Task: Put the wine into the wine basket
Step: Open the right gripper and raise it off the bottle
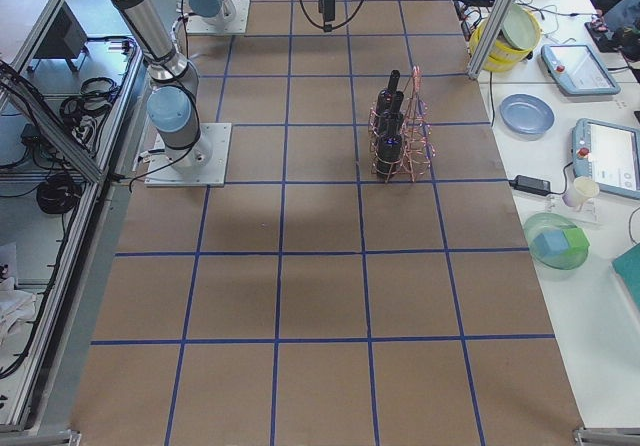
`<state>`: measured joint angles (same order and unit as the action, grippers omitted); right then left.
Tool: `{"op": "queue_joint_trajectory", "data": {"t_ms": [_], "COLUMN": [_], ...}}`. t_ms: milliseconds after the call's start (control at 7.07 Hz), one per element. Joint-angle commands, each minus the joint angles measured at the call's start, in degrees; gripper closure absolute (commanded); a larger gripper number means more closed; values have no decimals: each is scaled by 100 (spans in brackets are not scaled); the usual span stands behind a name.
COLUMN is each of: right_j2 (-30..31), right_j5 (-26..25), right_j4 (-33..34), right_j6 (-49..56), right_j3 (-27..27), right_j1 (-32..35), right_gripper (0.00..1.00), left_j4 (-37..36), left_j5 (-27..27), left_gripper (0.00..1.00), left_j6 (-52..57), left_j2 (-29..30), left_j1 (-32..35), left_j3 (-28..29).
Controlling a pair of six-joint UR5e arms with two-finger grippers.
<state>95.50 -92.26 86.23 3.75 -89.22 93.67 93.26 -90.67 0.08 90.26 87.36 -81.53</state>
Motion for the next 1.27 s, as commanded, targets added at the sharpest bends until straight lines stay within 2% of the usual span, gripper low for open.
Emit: {"op": "queue_joint_trajectory", "data": {"t_ms": [0, 141, 283, 424, 565, 707, 1131], "right_j2": [48, -170, -311, -339, -356, -356, -374], "right_j5": [67, 50, 111, 312, 227, -61, -12], "right_j4": [115, -287, -613, -633, -625, -642, -642], "right_j6": [83, 22, -205, -321, -539, -463, -515], "right_j3": [167, 638, 765, 757, 766, 766, 775], "right_j1": [-662, -691, -666, -413, -210, -208, -217], "right_gripper": [0, 0, 0, 0, 0, 0, 0], "left_j4": [-1, -1, -1, -1, 8, 8, 8], "left_j5": [-3, -3, -3, -12, -3, -3, -12], "left_gripper": [0, 0, 0, 0, 0, 0, 0], "left_j6": [1, 1, 1, 1, 1, 1, 1], "left_j2": [-9, -17, -18, -18, -18, -18, -26], "left_j1": [0, 0, 0, 0, 0, 0, 0], "left_j3": [-21, -21, -21, -21, -21, -30, -39]}}
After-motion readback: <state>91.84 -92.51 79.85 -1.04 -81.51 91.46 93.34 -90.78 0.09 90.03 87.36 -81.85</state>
